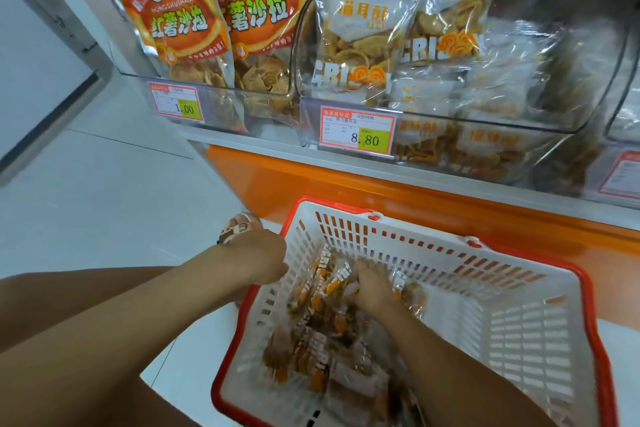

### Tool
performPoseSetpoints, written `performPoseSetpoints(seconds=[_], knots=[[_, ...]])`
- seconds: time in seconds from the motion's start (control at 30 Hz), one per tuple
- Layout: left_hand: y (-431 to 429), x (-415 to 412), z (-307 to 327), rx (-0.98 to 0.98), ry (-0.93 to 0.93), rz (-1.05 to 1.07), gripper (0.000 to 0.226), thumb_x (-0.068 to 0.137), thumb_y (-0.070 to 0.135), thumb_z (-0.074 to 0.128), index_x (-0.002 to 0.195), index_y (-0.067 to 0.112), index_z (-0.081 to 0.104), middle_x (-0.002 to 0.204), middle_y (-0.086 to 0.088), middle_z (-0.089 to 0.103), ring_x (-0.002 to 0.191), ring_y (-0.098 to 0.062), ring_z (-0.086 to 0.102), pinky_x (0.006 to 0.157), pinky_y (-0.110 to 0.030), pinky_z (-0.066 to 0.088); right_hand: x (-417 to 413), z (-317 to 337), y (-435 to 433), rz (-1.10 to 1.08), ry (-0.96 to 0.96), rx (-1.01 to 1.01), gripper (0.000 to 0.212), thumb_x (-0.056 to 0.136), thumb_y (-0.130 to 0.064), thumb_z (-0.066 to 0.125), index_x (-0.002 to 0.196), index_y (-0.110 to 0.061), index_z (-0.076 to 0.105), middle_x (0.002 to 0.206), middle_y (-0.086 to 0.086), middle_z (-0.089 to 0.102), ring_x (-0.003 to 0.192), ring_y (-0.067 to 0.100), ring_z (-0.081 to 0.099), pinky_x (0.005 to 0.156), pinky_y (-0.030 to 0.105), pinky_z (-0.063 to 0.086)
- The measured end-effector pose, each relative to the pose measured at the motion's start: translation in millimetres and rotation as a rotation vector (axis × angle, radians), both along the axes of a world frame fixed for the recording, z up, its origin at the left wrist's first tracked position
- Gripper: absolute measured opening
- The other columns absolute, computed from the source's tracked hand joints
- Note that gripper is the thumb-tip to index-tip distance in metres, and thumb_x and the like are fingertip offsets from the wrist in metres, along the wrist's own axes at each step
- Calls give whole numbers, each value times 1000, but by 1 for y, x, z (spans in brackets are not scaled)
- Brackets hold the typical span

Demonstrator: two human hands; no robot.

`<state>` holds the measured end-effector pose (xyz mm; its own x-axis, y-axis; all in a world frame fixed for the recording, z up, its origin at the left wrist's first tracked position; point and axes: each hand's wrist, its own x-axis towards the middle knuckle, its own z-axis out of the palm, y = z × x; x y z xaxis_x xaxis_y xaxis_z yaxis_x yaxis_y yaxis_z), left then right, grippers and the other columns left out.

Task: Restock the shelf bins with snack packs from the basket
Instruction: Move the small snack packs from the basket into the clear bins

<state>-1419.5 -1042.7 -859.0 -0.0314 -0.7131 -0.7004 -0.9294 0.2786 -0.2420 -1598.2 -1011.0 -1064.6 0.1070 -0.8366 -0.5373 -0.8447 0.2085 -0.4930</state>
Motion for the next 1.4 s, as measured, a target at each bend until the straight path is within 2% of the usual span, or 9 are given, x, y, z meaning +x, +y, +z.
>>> performPoseSetpoints(seconds=[0.1, 0.3, 0.47, 0.57, 0.67, 0.9, 1.1, 1.27, 1.4], knots=[[0, -2, 1, 14, 19, -25, 50, 99, 40, 43, 126, -2, 51, 132, -19, 49, 119, -32, 50, 100, -37, 44, -2, 6, 7, 3, -34, 11, 38, 77, -7, 64, 74, -32, 36, 85, -9, 47, 74, 7, 43, 68, 15, 41], [3, -17, 21, 31, 34, -50, 39, 98, 38, 49, 71, 9, 50, 68, -1, 44, 65, -14, 48, 69, -28, 41, -17, 29, 28, 258, 20, 137, 40, 80, -34, 66, 67, -45, 29, 140, 10, 43, 131, 31, 36, 105, 46, 30], [6, -25, 32, 18, 100, -44, 37, 94, 33, 58, 115, 2, 56, 84, -2, 55, 84, -19, 54, 69, -26, 40, -26, 51, 39, 227, -140, 87, 23, 88, -14, 57, 73, -24, 43, 78, -3, 45, 73, 11, 46, 68, 31, 42], [6, -32, 38, -22, 192, -54, 52, 90, 37, 63, 131, 8, 51, 122, -5, 59, 105, -19, 56, 87, -29, 47, -36, 92, 28, 243, -218, 16, 10, 91, -15, 57, 93, -6, 57, 90, 10, 54, 81, 15, 48, 78, 33, 42], [7, -40, 50, 26, 370, -82, 58, 87, 38, 67, 136, 11, 51, 134, -3, 55, 119, -20, 54, 99, -34, 45, -50, 145, 17, 239, -309, -32, 24, 85, -25, 69, 108, -18, 68, 110, -4, 62, 95, 11, 58, 86, 29, 48], [13, -54, 86, 132, 805, -44, 23, 90, 27, 65, 84, 6, 74, 77, -1, 74, 75, -12, 70, 73, -32, 56, -89, 269, 30, 115, -494, -267, 20, 79, -35, 75, 97, -26, 75, 59, -16, 56, 54, -3, 45, 53, 10, 33], [15, -63, 137, 214, 1142, 105, 11, 89, 15, 64, 90, 14, 74, 85, -5, 75, 82, -12, 72, 76, -23, 57, -98, 313, 35, -195, -892, -283, 22, 81, -31, 66, 98, -19, 74, 86, -3, 75, 79, 12, 71, 69, 26, 54], [13, -64, 166, 123, 1364, 205, 14, 90, 12, 60, 85, 11, 72, 81, -6, 75, 77, -9, 72, 70, -20, 57, -101, 343, 26, -257, -827, -361, 50, 68, -50, 75, 110, -25, 67, 107, -1, 71, 96, 16, 69, 83, 28, 54], [9, -73, 172, 24, 1538, 312, 13, 91, 8, 58, 89, 8, 71, 77, -6, 74, 72, -9, 71, 68, -17, 57, -103, 364, 16, -384, -906, -437, 49, 68, -42, 75, 107, -15, 66, 80, -6, 71, 66, 3, 64, 57, 15, 47]])
